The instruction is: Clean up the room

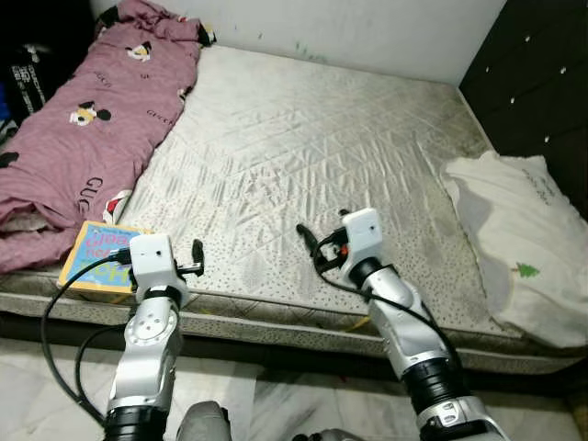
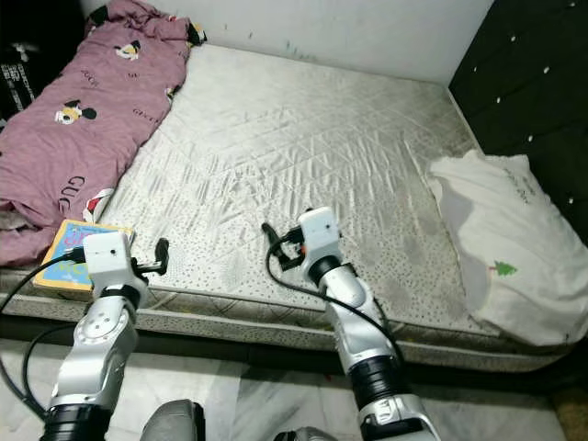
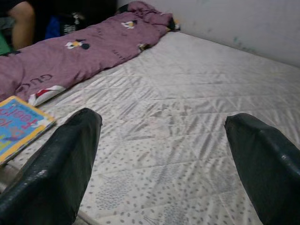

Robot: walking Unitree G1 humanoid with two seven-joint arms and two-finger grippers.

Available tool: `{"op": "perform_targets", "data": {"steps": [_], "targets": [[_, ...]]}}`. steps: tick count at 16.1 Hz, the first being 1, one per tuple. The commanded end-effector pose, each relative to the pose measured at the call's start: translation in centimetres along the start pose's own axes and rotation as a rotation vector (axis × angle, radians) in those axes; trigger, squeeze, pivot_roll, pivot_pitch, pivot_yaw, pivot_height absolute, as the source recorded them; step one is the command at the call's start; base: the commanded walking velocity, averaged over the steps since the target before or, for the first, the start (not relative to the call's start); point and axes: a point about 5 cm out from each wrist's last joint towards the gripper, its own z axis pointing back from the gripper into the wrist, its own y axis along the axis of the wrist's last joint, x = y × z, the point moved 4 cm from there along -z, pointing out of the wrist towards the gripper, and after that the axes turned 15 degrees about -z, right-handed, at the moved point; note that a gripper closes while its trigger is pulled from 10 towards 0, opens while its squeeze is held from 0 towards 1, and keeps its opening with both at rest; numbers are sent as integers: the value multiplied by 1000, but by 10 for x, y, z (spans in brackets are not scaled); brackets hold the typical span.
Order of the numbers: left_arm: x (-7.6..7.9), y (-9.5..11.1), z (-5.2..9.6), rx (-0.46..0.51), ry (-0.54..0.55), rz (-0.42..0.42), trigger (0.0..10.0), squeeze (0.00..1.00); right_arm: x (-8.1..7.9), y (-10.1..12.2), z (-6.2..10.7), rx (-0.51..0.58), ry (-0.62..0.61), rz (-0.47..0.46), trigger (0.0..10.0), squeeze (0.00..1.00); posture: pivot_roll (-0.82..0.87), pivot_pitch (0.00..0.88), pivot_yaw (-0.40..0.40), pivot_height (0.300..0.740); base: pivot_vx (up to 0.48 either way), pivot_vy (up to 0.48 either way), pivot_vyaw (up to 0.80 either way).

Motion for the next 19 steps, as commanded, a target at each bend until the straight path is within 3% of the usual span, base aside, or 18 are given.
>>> {"op": "perform_targets", "data": {"steps": [1,4,5,7,11,14,19], "targets": [[9,6,-5,12,-36,-5,10000,0,7,6,5,42,-30,2,10000,0,23,0,-68,740,0,0,0],[16,8,-10,18,-83,-23,10000,0,12,8,9,66,-68,-3,10000,0,-13,0,-30,740,0,0,0],[29,12,-15,28,-153,-44,10000,0,19,10,16,94,-120,-14,10000,0,-67,0,22,740,0,0,0],[39,18,-22,46,-203,-67,10000,0,25,12,22,121,-162,-21,10000,0,-90,0,43,740,0,0,0],[36,23,-24,61,-197,-73,10000,0,25,11,19,117,-161,-28,10000,0,-58,0,24,740,0,0,0],[25,18,-20,59,-167,-68,10000,0,19,10,12,106,-143,-64,10000,0,-16,0,-3,740,0,0,0],[19,15,-14,67,-138,-35,10000,0,14,7,7,78,-110,-64,10000,0,24,0,-44,740,0,0,-115]]}}
